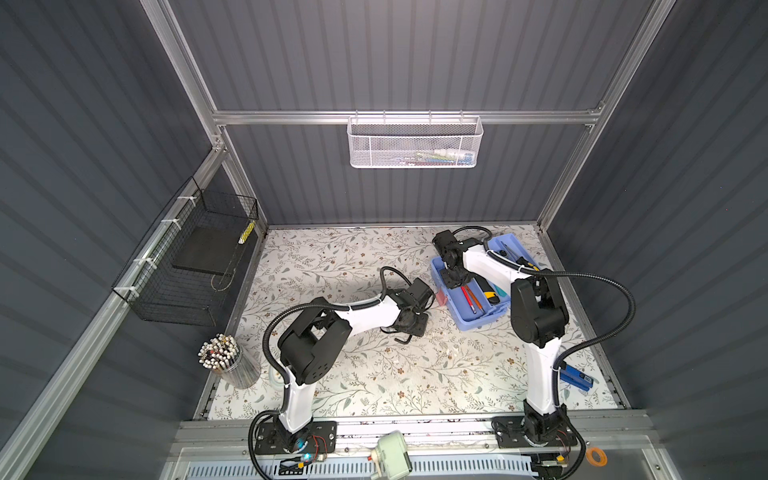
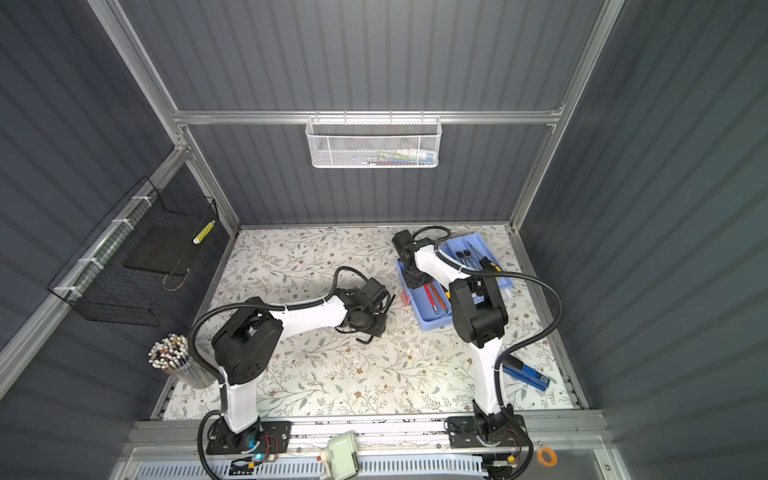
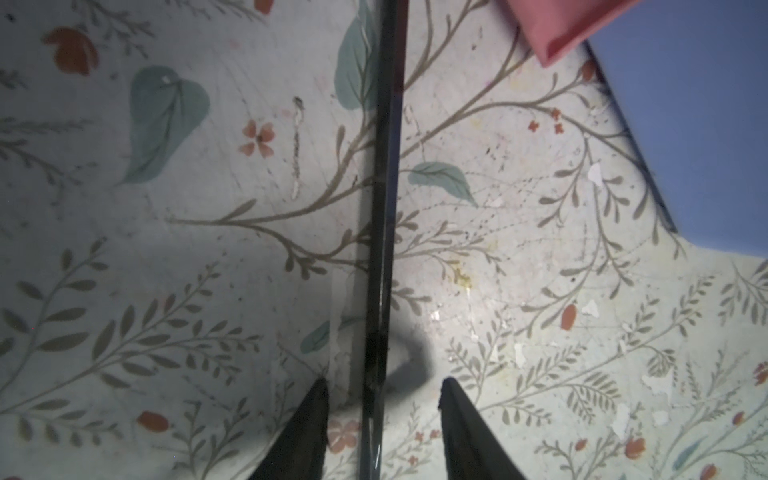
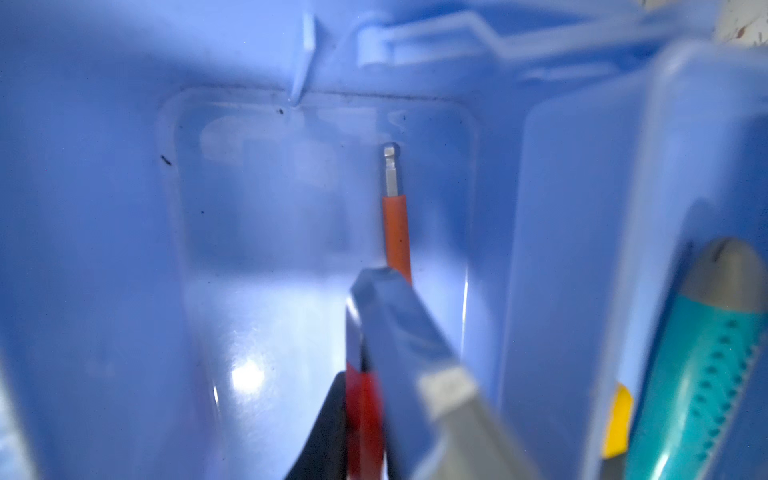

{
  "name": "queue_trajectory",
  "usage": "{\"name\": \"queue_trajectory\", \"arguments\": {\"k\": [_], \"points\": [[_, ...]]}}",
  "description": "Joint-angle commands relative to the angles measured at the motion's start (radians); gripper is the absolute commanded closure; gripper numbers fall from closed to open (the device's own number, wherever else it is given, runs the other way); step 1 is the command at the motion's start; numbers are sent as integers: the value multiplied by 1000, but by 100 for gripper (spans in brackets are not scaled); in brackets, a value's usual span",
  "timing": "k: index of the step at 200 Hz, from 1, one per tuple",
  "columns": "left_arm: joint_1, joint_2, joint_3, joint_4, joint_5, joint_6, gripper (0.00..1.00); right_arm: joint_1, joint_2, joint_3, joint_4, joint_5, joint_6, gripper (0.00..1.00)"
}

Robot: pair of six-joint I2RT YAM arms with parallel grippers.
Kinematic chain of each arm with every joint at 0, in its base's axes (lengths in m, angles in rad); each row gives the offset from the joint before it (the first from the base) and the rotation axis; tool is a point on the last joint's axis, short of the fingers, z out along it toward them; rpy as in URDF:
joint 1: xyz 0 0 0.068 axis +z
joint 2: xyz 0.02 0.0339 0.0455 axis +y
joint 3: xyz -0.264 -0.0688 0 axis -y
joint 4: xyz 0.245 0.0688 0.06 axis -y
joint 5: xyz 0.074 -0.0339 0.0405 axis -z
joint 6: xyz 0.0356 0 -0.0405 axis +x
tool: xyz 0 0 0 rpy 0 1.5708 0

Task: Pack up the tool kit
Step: 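Release the red hex key in the tray while the left grasps the black hex key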

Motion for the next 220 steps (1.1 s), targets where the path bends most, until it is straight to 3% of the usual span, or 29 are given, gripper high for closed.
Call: {"name": "queue_trajectory", "arguments": {"k": [1,34,64,130,166,220], "points": [[-8,22,21,-53,-27,18,60,2,-8,-5,-3,20,13,76],[-7,30,18,-60,-38,18,76,3,-22,-8,-9,22,21,70],[-8,24,3,-37,-23,14,83,3,-76,-25,-4,-2,46,60],[-8,10,-24,-12,-6,22,89,-5,-205,-83,41,-120,129,49],[-8,2,-37,-6,-3,22,98,-12,-252,-115,65,-182,162,42],[-8,-69,-32,24,12,13,98,-17,-319,-186,111,-288,210,38]]}}
